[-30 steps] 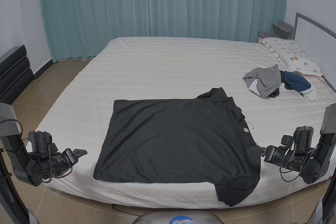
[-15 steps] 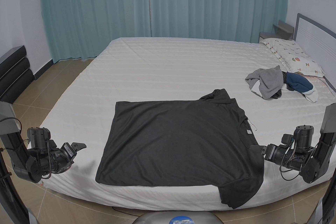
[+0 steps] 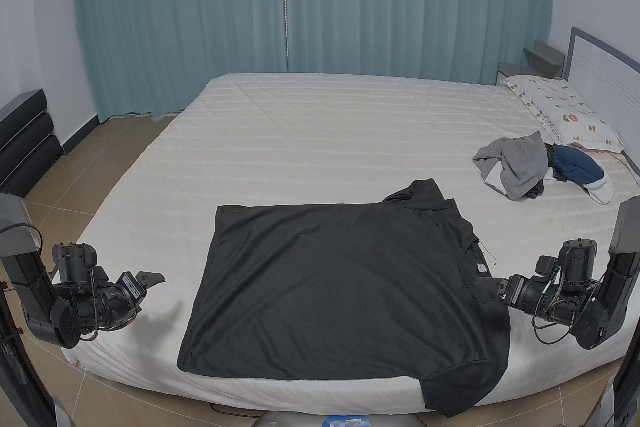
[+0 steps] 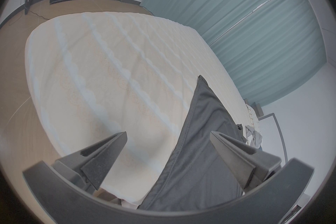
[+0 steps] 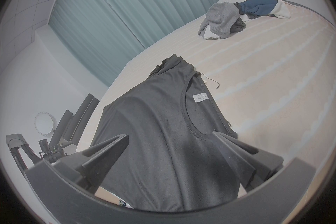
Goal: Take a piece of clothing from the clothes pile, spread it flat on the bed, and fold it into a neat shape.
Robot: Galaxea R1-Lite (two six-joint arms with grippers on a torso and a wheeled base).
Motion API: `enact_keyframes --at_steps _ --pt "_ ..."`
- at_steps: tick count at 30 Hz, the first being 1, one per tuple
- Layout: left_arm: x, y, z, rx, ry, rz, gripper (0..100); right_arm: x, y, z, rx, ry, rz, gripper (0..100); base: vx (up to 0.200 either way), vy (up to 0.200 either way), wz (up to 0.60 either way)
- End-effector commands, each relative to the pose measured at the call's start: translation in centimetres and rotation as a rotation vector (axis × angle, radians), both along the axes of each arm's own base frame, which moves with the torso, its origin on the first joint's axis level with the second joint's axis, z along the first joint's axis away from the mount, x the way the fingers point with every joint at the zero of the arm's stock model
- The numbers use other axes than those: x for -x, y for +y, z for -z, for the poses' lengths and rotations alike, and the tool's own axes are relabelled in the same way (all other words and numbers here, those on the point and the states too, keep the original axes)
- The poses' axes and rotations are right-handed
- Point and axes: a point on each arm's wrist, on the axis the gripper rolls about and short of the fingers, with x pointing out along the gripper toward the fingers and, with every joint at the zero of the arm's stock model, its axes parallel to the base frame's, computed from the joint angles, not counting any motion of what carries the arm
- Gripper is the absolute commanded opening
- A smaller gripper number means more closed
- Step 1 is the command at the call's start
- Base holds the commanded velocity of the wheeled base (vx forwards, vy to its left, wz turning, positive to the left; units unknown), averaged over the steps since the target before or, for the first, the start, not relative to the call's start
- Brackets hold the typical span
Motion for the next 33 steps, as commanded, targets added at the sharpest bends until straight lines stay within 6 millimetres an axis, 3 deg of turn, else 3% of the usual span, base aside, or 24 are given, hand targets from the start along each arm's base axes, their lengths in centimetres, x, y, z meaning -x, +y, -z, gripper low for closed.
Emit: enact_keyframes --at_steps 1,6,18,26,33 --pt "-0.2 0.0 0.2 0.000 0.002 0.001 100 -0.1 0.0 0.0 -0.001 -0.003 0.000 100 0.000 0.000 0.00" --pt "-0.2 0.0 0.2 0.004 0.007 -0.001 100 -0.1 0.0 0.0 -0.001 -0.003 0.000 100 0.000 0.000 0.00" --pt "0.0 -0.1 0.3 0.003 0.016 0.001 100 -0.2 -0.1 0.0 -0.003 -0.006 0.002 100 0.000 0.200 0.00" --pt "-0.2 -0.1 0.0 0.001 -0.002 0.001 100 -0.9 -0.1 -0.3 -0.050 -0.015 0.032 100 0.000 0.000 0.00" --pt "-2.0 -1.5 -0.9 0.001 -0.065 0.057 100 -1.1 0.0 -0.4 -0.052 -0.022 0.029 100 0.000 0.000 0.00"
